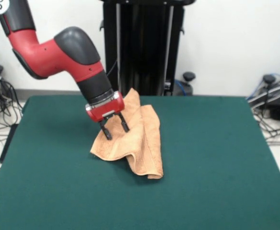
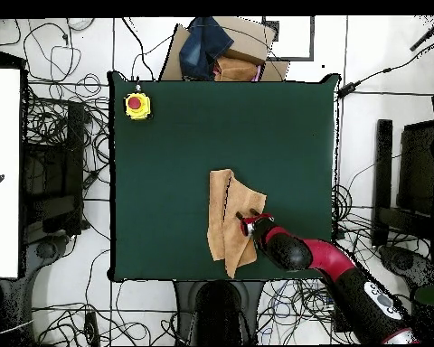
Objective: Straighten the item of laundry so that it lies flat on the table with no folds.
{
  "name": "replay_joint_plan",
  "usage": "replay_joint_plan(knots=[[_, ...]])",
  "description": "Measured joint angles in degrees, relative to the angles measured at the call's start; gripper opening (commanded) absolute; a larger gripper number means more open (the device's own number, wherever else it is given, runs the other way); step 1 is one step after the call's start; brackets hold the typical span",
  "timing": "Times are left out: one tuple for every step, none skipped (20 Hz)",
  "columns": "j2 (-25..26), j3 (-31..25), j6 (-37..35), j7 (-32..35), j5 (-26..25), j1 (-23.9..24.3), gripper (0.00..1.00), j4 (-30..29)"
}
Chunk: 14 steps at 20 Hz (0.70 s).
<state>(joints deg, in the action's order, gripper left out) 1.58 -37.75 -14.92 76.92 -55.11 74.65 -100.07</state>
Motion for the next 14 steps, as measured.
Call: replay_joint_plan(knots=[[0.1, -0.01, 0.0, 0.0, 0.0, 0.06, 1.0, 0.0], [0.22, -0.01, 0.0, 0.0, 0.0, 0.19, 1.0, 0.0], [0.28, -0.01, 0.0, 0.0, 0.0, 0.36, 1.0, 0.0], [0.28, 0.0, 0.0, 0.0, 0.0, 0.55, 1.0, 0.0], [0.27, 0.0, 0.0, 0.0, 0.0, 0.7, 1.0, 0.01], [0.27, 0.0, 0.0, 0.0, 0.0, 0.84, 1.0, 0.02], [0.28, 0.0, 0.0, 0.0, 0.0, 1.06, 1.0, 0.02], [0.27, 0.0, 0.0, 0.0, 0.0, 1.13, 1.0, 0.02], [0.26, 0.0, 0.0, 0.0, 0.0, 1.2, 1.0, 0.02], [0.21, 0.0, 0.0, 0.0, 0.0, 1.24, 1.0, 0.02], [0.12, 0.0, 0.0, 0.0, 0.0, 1.25, 1.0, 0.02], [0.02, 0.0, 0.0, 0.0, 0.0, 1.25, 1.0, 0.02], [-0.54, -0.01, 0.0, 0.0, 0.01, 1.24, 1.0, -0.04], [-0.8, 0.0, 0.0, 0.0, 0.01, 1.25, 1.0, -0.07]])
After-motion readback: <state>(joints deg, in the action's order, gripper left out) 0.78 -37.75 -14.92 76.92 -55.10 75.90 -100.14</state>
